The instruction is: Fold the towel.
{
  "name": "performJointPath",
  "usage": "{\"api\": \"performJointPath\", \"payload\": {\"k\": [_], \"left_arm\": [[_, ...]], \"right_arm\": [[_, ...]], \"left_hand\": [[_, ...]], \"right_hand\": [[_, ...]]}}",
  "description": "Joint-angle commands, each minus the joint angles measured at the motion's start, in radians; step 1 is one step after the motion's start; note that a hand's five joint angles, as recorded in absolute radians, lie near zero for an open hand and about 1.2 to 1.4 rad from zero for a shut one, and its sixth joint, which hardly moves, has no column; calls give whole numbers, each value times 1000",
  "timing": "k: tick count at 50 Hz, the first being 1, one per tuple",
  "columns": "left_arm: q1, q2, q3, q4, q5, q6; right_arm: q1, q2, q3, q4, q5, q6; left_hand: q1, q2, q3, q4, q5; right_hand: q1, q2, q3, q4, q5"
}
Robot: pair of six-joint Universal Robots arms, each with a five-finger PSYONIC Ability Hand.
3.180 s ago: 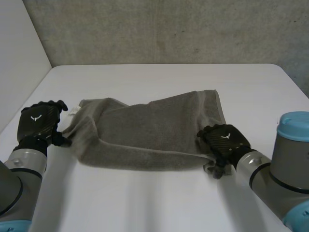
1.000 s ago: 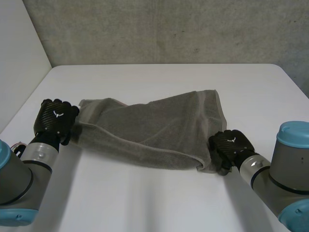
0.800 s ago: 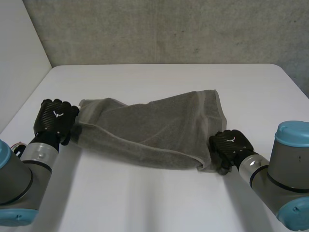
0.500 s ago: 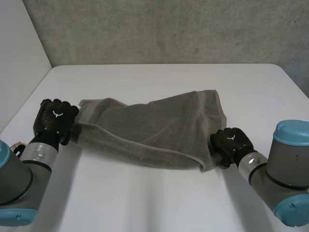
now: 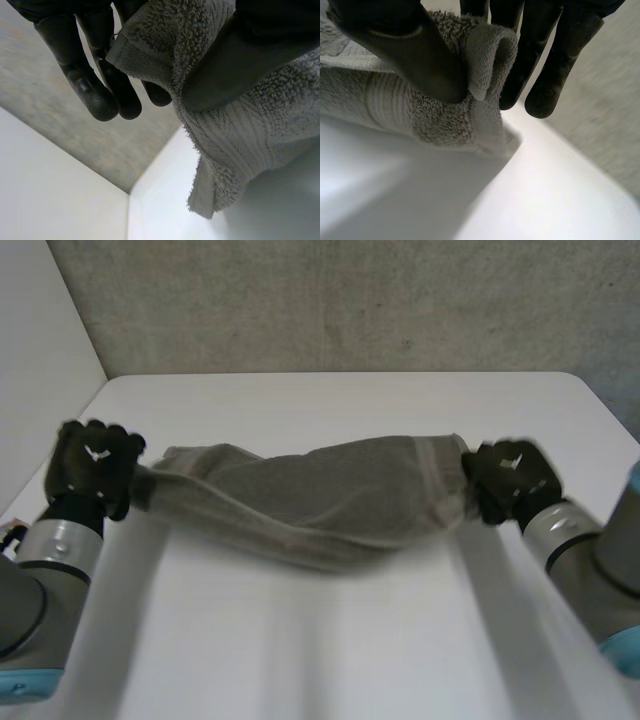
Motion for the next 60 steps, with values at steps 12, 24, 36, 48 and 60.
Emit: {"api": "performJointPath", "payload": {"k": [12,24,36,48,60], "left_arm": [[-10,350,250,-490,-49,-258],[-33,-67,419,-617,-46,-271],[-39,-264,861,-608,-72,-340],[-47,-127,868,-369,-130,-651],[-41,-126,459,-255,-83,-648]], "right_arm": [[-112,-237,-565,702,-116,-69],[-49,60,-653,751,-68,-244],[13,224,-834,203,43,-100],[-3,82,-693,-75,85,0],[-40,115,-495,252,-129,-56]], "left_hand": [[-17,-82,-144,-118,-240],[-17,-82,-144,-118,-240],[-17,-82,-144,-118,-240],[-17,-82,-144,-118,-240],[-17,-82,-144,-118,-240]], "right_hand": [[60,81,110,64,64],[60,81,110,64,64],[60,81,110,64,64],[60,81,110,64,64],[60,81,110,64,64]]}}
